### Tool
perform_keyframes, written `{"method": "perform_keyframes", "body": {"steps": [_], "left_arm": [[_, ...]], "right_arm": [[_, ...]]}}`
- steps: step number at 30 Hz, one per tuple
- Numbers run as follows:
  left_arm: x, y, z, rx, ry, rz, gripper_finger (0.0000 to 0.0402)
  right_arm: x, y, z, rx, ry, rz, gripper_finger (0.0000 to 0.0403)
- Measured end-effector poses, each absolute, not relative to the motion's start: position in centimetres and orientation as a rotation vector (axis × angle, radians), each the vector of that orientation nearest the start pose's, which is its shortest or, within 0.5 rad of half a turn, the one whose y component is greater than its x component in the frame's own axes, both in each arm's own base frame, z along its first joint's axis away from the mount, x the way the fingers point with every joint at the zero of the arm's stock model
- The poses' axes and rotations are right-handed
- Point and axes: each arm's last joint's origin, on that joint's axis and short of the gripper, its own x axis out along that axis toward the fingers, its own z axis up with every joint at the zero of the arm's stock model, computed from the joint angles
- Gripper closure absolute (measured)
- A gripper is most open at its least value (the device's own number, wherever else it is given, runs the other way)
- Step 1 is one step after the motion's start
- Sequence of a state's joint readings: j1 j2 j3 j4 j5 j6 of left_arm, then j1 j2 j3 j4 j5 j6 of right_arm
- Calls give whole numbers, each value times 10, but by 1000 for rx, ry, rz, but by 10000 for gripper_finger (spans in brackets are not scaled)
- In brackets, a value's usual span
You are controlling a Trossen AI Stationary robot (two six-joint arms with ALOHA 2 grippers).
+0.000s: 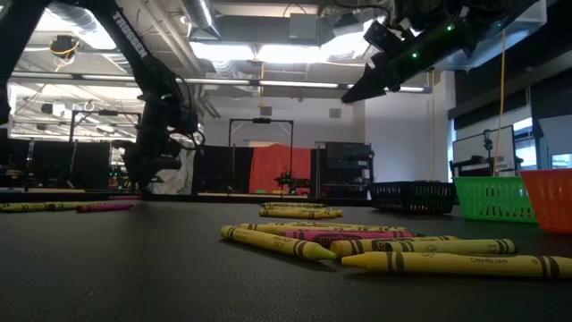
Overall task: Sort crayons
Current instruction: Put the red crayon into the green basket
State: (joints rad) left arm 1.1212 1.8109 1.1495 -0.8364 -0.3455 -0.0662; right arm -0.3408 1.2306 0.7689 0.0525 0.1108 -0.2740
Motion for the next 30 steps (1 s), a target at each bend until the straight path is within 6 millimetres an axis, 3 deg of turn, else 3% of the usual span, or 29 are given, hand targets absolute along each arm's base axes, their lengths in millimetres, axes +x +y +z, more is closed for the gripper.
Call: {"method": "perform_keyframes", "body": {"steps": [14, 30], "left_arm": [[135, 318, 135, -599, 1609, 1204, 276], [128, 323, 143, -717, 1634, 993, 277]], "right_arm": [[253, -93, 255, -238, 479, -378, 214], [255, -91, 257, -229, 441, -308, 214]]}}
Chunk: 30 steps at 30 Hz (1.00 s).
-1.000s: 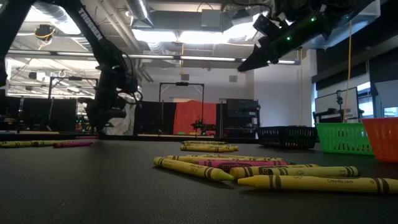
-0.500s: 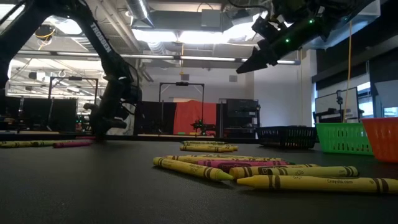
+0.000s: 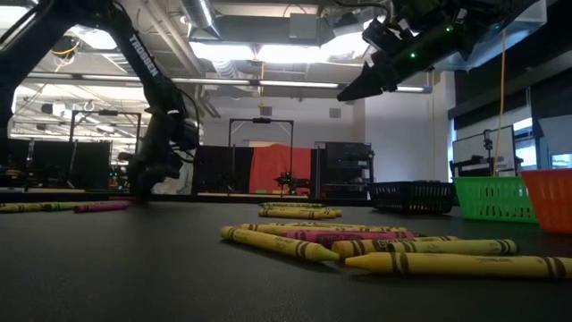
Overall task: Sort crayons
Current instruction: Put the red crayon into the green basket
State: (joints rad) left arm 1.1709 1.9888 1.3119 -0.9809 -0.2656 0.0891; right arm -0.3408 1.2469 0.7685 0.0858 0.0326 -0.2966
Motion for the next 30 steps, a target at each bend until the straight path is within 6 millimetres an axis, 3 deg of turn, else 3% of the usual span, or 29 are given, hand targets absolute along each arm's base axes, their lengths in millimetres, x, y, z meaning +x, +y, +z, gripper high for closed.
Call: {"method": "perform_keyframes", "body": {"steps": [8, 13, 22, 30], "left_arm": [[148, 314, 163, -761, 1654, 861, 277], [150, 314, 167, -675, 1718, 930, 277], [149, 281, 151, -697, 1912, 542, 276], [159, 244, 123, -513, 2103, 485, 276]], "right_arm": [[255, -91, 257, -229, 440, -308, 214], [254, -91, 257, -228, 447, -307, 214], [255, -92, 255, -228, 451, -306, 214], [257, -92, 254, -229, 453, -305, 214]]}}
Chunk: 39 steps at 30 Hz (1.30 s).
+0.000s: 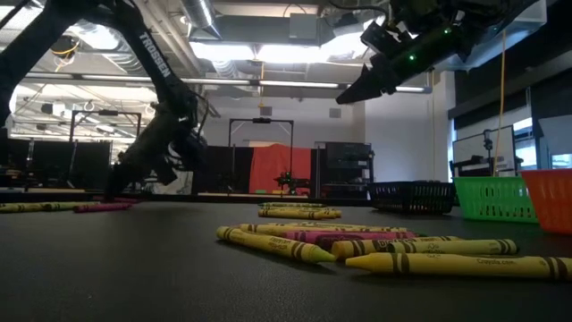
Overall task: Sort crayons
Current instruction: Put the red crayon into the green basket
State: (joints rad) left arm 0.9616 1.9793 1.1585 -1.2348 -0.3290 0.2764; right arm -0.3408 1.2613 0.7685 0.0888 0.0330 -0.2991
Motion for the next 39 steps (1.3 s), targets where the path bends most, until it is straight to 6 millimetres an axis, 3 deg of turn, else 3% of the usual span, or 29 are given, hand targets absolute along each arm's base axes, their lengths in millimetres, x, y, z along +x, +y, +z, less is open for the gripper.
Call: {"method": "perform_keyframes", "body": {"steps": [9, 22, 29, 33, 39], "left_arm": [[170, 233, 115, -354, 2121, 403, 282], [173, 234, 114, -307, 2089, 308, 382], [177, 230, 116, -263, 2112, 323, 396], [187, 224, 132, -209, 2023, 373, 395], [202, 203, 183, -71, 1793, 460, 395]], "right_arm": [[257, -92, 255, -246, 440, -295, 214], [258, -90, 255, -239, 426, -227, 214], [258, -90, 255, -238, 427, -227, 214], [260, -90, 252, -202, 430, -218, 214], [269, -91, 243, -161, 413, -131, 197]]}}
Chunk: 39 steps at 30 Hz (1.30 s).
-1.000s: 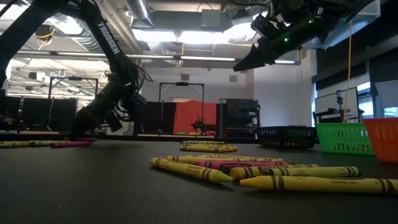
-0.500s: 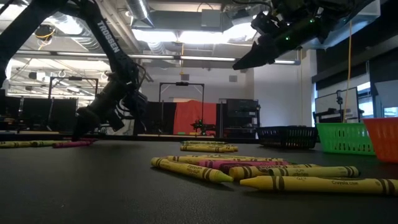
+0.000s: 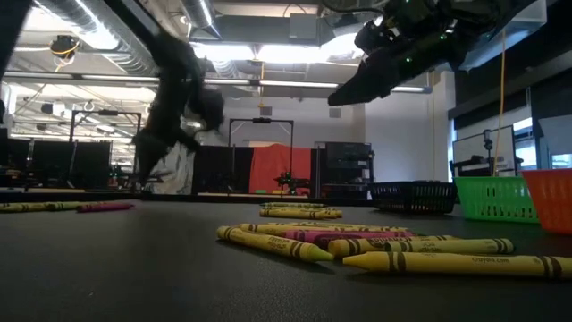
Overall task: Sort crayons
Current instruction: Put the red crayon into the green basket
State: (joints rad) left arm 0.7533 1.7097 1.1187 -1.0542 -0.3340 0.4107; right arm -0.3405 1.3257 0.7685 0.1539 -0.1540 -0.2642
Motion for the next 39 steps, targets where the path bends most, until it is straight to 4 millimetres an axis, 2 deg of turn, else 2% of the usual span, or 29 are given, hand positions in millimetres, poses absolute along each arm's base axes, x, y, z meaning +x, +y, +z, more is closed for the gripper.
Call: {"method": "perform_keyframes", "body": {"steps": [6, 10, 13, 21, 26, 32, 39], "left_arm": [[218, 171, 238, 110, 1354, 483, 395], [224, 146, 256, 219, 1060, 402, 395], [229, 132, 262, 261, 861, 336, 395], [254, 107, 246, 347, 506, 196, 394], [275, 94, 239, 398, 328, 109, 395], [301, 83, 228, 470, 254, 47, 394], [312, 75, 224, 488, 220, 26, 395]], "right_arm": [[274, -93, 236, -187, 436, -152, 136], [276, -94, 238, -213, 404, -154, 124], [278, -94, 241, -227, 363, -141, 128], [291, -90, 242, -217, 214, 41, 164], [304, -84, 237, -243, 140, 44, 189], [314, -73, 237, -273, 57, 68, 201], [315, -69, 236, -281, 58, 64, 201]]}}
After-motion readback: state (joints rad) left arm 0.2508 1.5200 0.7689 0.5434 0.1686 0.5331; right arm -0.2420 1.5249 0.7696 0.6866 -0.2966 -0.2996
